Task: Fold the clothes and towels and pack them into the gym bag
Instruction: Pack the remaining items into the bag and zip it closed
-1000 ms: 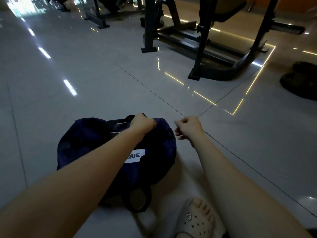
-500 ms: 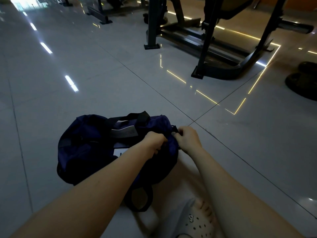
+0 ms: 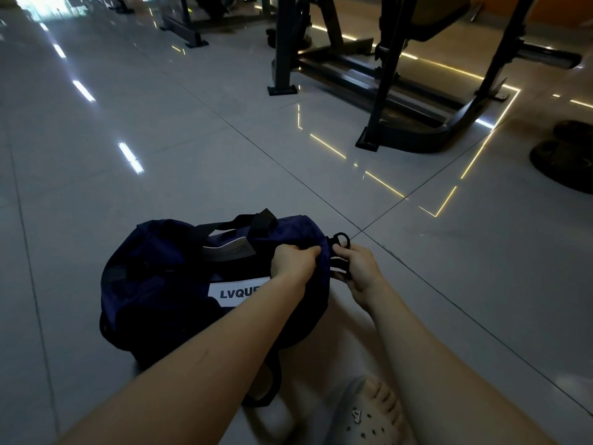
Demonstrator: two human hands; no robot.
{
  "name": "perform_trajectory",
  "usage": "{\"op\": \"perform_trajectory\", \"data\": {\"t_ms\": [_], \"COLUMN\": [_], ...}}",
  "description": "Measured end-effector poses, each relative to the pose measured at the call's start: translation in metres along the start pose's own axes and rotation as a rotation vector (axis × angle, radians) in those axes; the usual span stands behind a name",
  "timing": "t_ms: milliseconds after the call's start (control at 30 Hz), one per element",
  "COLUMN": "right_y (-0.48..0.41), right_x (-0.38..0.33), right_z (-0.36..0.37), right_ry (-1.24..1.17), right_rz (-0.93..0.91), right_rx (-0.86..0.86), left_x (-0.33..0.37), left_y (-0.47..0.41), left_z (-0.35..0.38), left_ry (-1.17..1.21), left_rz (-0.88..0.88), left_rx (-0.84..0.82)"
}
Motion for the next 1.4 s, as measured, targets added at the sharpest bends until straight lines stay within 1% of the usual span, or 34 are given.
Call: {"op": "perform_trajectory", "data": {"t_ms": [67,100,233,300,367,467,533,667,833,900,967,1033,1067,1100,1133,1167,1233,1267,1300,1333,1400], "right_y": [0.000,0.000,-0.001,-0.001,-0.001,0.001,0.002,0.003,-0.005,-0.009,-0.012,-0.005,0.003,0.014,0.025,0.038,0.066,0.079,0.090,0.097,0.101], "right_x": [0.000,0.001,-0.003,-0.003,-0.004,-0.006,-0.008,-0.010,-0.012,-0.009,-0.011,-0.029,-0.045,-0.064,-0.081,-0.092,-0.089,-0.080,-0.074,-0.070,-0.069], "right_z": [0.000,-0.001,-0.003,-0.003,-0.005,-0.008,-0.008,-0.009,-0.014,-0.023,-0.033,-0.034,-0.028,-0.014,0.010,0.041,0.111,0.138,0.158,0.169,0.176], "right_ry": [-0.016,-0.011,0.012,0.016,0.018,0.025,0.040,0.089,0.185,0.221,0.322,0.547,0.643,0.706,0.744,0.790,0.985,1.100,1.181,1.216,1.215], "right_rz": [0.011,0.008,-0.013,-0.021,-0.025,-0.031,-0.032,-0.032,-0.042,-0.026,-0.048,-0.184,-0.322,-0.508,-0.706,-0.861,-1.022,-1.085,-1.154,-1.209,-1.246], "right_rx": [0.002,0.005,0.027,0.046,0.064,0.094,0.115,0.162,0.241,0.305,0.395,0.513,0.578,0.605,0.561,0.427,0.045,-0.085,-0.140,-0.143,-0.129], "left_x": [-0.003,-0.003,0.009,0.013,0.012,0.013,0.023,0.048,0.070,0.073,0.073,0.071,0.072,0.073,0.074,0.075,0.075,0.073,0.073,0.072,0.072], "left_y": [0.001,0.002,0.007,0.011,0.013,0.016,0.019,0.016,-0.001,-0.015,-0.028,-0.034,-0.035,-0.036,-0.036,-0.036,-0.036,-0.036,-0.035,-0.035,-0.034], "left_z": [0.004,0.004,-0.011,-0.015,-0.013,-0.011,-0.018,-0.042,-0.091,-0.123,-0.155,-0.175,-0.181,-0.184,-0.184,-0.184,-0.183,-0.185,-0.186,-0.188,-0.192], "left_ry": [-0.001,-0.014,-0.096,-0.105,-0.072,0.037,0.044,-0.088,-0.353,-0.441,-0.448,-0.433,-0.425,-0.419,-0.415,-0.409,-0.379,-0.365,-0.355,-0.350,-0.351], "left_rz": [-0.054,-0.050,0.125,0.177,0.149,0.046,0.050,0.163,0.297,0.307,0.262,0.234,0.232,0.233,0.234,0.238,0.234,0.232,0.235,0.241,0.250], "left_rx": [-0.014,-0.018,0.081,0.101,0.053,-0.048,-0.070,-0.085,-0.056,-0.017,0.005,-0.018,-0.026,-0.030,-0.036,-0.044,-0.068,-0.077,-0.084,-0.088,-0.083]}}
Point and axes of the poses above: each hand's wrist, its own y-axis away from the middle knuckle, its own z-axis out of the palm, x = y × z, the point moved 8 cm from there along -y, towards the middle knuckle, and after that the axes turned 14 degrees about x, right-handed, at the moved point
